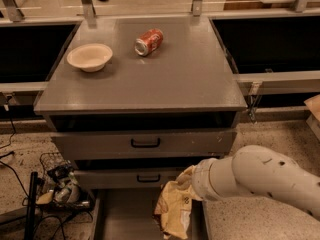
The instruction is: Pick brown chip bag from bottom drawer and place on counter
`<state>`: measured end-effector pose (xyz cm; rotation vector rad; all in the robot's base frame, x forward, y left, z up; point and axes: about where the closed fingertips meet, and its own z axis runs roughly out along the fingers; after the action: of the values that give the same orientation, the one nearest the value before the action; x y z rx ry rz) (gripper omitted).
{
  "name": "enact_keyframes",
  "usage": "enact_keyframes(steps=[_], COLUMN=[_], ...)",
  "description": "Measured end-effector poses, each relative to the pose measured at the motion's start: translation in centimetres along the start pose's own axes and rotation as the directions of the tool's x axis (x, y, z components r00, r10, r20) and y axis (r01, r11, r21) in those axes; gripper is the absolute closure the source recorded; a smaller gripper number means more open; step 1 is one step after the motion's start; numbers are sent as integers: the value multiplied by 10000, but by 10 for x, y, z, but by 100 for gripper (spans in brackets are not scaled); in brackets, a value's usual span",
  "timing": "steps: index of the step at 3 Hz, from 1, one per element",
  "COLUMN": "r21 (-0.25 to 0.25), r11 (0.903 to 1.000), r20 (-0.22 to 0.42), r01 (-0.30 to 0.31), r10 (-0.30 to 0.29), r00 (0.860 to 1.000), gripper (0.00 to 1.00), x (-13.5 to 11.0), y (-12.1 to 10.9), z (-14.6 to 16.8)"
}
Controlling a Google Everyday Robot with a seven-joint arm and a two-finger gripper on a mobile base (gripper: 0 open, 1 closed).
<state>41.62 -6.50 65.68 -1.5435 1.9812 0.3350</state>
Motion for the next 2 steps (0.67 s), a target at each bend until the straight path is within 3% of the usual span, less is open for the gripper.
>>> enact_keyframes(steps=[1, 2], r21=[1206, 1206], r11=[9878, 9878], r20=[-327, -327], r01=[988, 988], r10=[-955, -955], r00=[9949, 9949], gripper=[100, 100], x=[-52, -52], y=[-9, -9], z=[-66, -66])
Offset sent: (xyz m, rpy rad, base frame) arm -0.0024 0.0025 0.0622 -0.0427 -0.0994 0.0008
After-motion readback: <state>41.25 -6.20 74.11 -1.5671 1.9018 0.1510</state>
